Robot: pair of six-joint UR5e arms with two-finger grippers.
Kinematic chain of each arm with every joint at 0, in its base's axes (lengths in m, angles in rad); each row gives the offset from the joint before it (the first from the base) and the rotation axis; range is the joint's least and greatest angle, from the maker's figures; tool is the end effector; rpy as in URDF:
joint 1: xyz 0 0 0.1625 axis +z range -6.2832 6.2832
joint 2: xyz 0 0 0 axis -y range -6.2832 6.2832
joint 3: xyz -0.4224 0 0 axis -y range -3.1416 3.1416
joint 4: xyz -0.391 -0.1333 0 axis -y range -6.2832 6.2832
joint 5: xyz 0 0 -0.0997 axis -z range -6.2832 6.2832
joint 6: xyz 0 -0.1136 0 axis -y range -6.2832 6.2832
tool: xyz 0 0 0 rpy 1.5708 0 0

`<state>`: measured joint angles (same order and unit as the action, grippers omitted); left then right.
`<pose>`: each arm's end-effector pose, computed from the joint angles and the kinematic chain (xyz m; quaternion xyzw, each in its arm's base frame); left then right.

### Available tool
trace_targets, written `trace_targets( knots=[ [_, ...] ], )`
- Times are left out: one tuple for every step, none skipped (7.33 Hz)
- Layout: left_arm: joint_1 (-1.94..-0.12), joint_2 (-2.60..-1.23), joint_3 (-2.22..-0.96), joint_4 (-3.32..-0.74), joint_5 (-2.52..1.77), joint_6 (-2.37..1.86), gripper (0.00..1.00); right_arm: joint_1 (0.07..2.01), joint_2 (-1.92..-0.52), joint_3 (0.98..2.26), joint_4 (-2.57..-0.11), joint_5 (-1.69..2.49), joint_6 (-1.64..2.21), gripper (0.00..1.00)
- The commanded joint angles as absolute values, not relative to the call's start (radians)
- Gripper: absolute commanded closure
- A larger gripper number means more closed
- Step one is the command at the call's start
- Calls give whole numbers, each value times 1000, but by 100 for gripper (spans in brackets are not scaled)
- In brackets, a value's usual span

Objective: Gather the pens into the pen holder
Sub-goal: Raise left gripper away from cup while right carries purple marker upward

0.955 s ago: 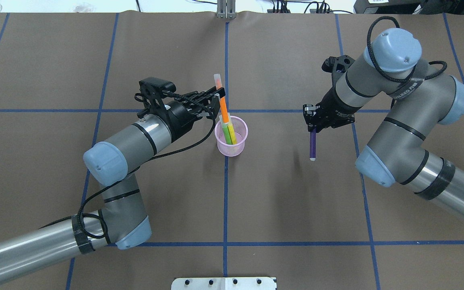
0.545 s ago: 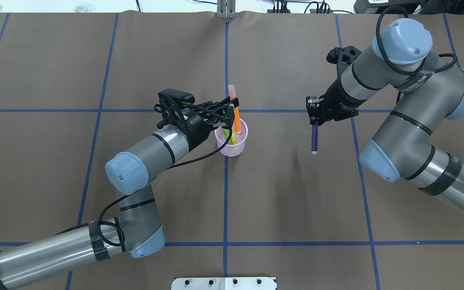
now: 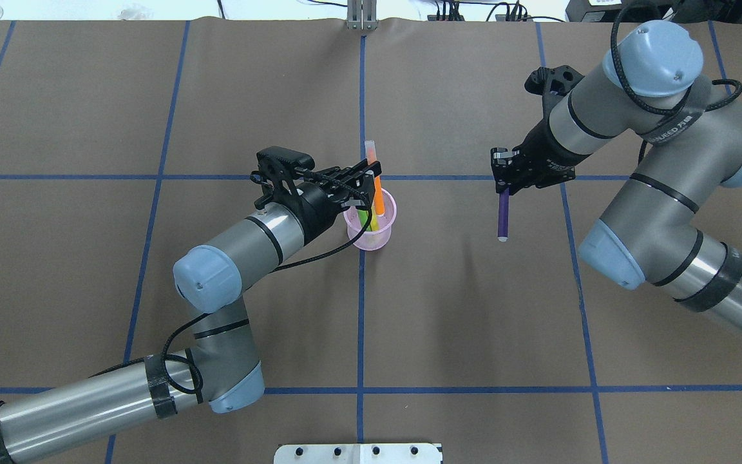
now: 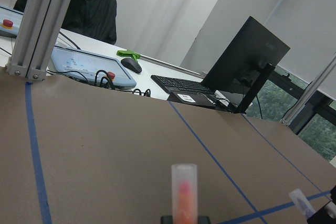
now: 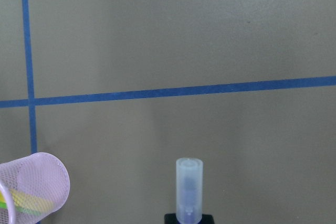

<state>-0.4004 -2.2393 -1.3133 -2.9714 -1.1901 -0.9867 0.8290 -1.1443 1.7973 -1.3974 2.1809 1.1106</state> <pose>0.5752 -0.4340 0.2158 0.4681 0.6258 -0.0927 0.6170 -0.3695 -0.5042 0.2993 0.0103 -0.4714 0.0416 0.8809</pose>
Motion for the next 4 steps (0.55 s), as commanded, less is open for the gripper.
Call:
trace_targets(
  knots=[
    [-394, -2238, -1312, -2971, -1190, -988, 99, 836, -1143, 1824, -1397, 2180, 1112, 100],
    [-394, -2240, -1313, -2970, -1192, -989, 75, 839, -1134, 1828, -1397, 2178, 1111, 100],
    [-394, -2240, -1315, -2970, -1195, -989, 49, 839, -1125, 1833, -1397, 2168, 1111, 100],
    [-394, -2240, -1316, -2970, -1195, -988, 32, 842, -1112, 1842, -1397, 2158, 1111, 100]
  ],
)
